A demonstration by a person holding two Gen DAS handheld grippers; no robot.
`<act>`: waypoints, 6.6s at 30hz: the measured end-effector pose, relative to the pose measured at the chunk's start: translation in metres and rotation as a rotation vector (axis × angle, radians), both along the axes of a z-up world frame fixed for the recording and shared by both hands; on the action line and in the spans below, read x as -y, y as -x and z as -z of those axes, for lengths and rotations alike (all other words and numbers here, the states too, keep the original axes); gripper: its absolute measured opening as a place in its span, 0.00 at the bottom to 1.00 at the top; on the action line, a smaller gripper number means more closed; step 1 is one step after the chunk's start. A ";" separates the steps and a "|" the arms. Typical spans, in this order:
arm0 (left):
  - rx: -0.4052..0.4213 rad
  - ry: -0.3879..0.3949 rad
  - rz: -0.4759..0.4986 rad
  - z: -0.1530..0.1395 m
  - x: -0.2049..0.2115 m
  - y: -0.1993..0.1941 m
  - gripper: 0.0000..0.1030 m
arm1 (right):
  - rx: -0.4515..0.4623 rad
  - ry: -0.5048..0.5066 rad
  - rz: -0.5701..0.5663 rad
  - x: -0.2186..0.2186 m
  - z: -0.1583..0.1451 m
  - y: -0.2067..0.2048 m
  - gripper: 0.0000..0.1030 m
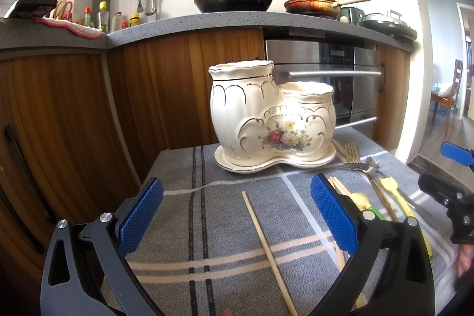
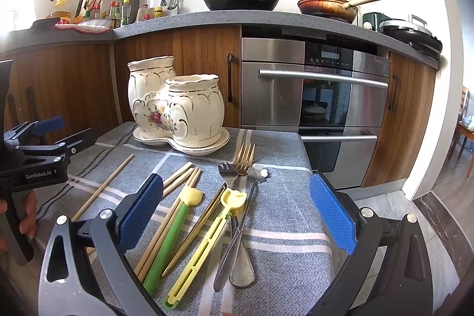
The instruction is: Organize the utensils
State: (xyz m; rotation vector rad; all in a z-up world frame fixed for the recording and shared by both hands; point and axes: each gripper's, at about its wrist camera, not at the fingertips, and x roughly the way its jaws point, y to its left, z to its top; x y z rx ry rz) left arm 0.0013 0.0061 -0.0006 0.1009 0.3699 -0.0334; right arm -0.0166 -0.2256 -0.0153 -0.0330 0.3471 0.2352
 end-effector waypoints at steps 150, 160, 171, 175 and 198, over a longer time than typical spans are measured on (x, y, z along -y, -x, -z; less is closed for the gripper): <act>0.171 0.150 0.178 -0.115 -0.010 -0.180 0.05 | -0.086 -0.311 -0.141 -0.059 -0.074 -0.193 0.10; 0.133 0.039 0.168 -0.103 -0.012 -0.137 0.05 | -0.121 -0.288 -0.103 -0.043 -0.069 -0.171 0.09; 0.014 0.054 0.126 -0.089 -0.023 -0.130 0.05 | -0.101 -0.174 -0.127 -0.052 -0.066 -0.163 0.09; 0.003 0.050 0.107 -0.086 -0.026 -0.132 0.05 | -0.114 -0.136 -0.123 -0.059 -0.062 -0.163 0.09; 0.052 0.014 0.030 -0.092 -0.023 -0.123 0.68 | -0.077 -0.157 -0.116 -0.054 -0.070 -0.154 0.60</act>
